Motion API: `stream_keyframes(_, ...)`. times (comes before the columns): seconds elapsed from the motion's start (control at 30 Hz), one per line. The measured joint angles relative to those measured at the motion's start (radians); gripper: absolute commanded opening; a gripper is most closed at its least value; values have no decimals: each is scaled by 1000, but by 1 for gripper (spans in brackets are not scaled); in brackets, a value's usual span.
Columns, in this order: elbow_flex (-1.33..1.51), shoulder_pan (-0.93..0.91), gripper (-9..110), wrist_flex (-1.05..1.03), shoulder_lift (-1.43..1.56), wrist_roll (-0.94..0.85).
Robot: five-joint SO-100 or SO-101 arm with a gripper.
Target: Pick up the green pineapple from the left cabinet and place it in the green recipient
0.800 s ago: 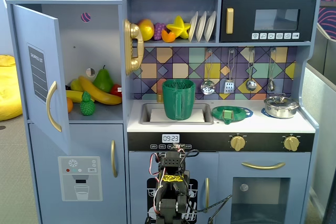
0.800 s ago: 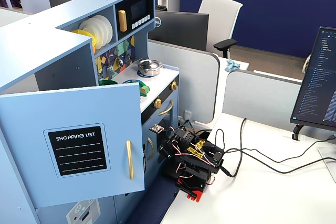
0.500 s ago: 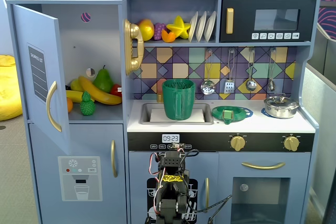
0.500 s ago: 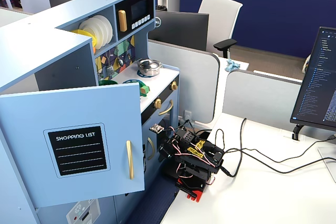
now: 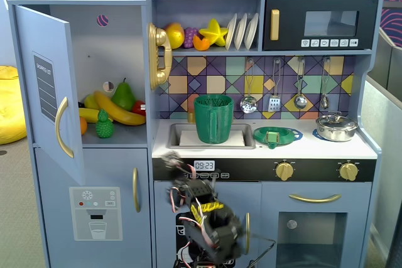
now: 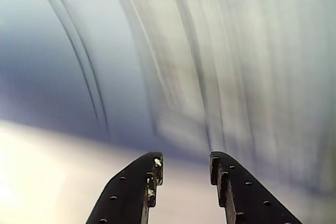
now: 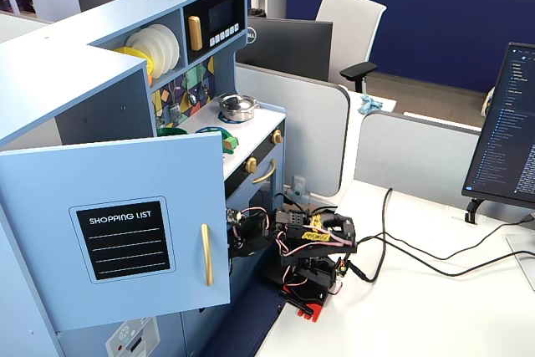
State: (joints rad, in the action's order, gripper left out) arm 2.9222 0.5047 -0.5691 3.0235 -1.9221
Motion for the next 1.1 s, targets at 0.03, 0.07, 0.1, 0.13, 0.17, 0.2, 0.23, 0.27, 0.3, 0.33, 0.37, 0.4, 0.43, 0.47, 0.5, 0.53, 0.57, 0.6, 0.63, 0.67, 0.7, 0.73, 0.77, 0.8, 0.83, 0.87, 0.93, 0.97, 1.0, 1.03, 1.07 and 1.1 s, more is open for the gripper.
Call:
stream_keyframes(0.03, -48, 55, 1, 5, -26, -18)
stream_keyframes(0.07, -97, 110, 1, 8, -61, -41)
stream_keyframes(0.1, -149, 152, 1, 20, -109, -57)
stream_keyframes(0.13, -195, 186, 1, 38, -149, -66)
stream_keyframes(0.17, -244, 210, 1, 58, -193, -72)
stream_keyframes(0.2, -293, 230, 1, 77, -241, -72)
stream_keyframes(0.23, -344, 244, 1, 89, -290, -74)
stream_keyframes(0.27, -396, 252, 1, 97, -339, -74)
stream_keyframes(0.3, -448, 256, 2, 106, -387, -72)
stream_keyframes(0.33, -499, 256, 2, 120, -436, -63)
stream_keyframes(0.37, -548, 256, 2, 138, -483, -51)
stream_keyframes(0.4, -595, 256, 3, 158, -529, -37)
stream_keyframes(0.43, -638, 255, 5, 179, -575, -21)
stream_keyframes(0.47, -680, 255, 7, 201, -620, -3)
stream_keyframes(0.5, -713, 253, 9, 221, -655, 20)
stream_keyframes(0.53, -744, 252, 11, 247, -689, 52)
stream_keyframes(0.57, -770, 252, 15, 275, -719, 84)
stream_keyframes(0.6, -792, 252, 19, 301, -746, 112)
stream_keyframes(0.63, -808, 252, 21, 330, -770, 143)
stream_keyframes(0.67, -821, 252, 23, 365, -793, 181)
stream_keyframes(0.7, -833, 252, 24, 403, -815, 215)
stream_keyframes(0.73, -842, 250, 24, 436, -834, 236)
stream_keyframes(0.77, -851, 250, 26, 469, -854, 247)
stream_keyframes(0.8, -859, 249, 26, 497, -871, 250)
stream_keyframes(0.83, -862, 241, 27, 522, -891, 252)
stream_keyframes(0.87, -865, 235, 28, 557, -910, 253)
stream_keyframes(0.93, -868, 216, 30, 629, -951, 261)
stream_keyframes(0.97, -868, 210, 30, 666, -971, 264)
stream_keyframes(1.0, -868, 206, 30, 704, -991, 267)
stream_keyframes(1.03, -868, 202, 30, 735, -1008, 268)
stream_keyframes(1.07, -868, 202, 31, 758, -1023, 272)
stream_keyframes(1.1, -870, 202, 31, 773, -1035, 273)
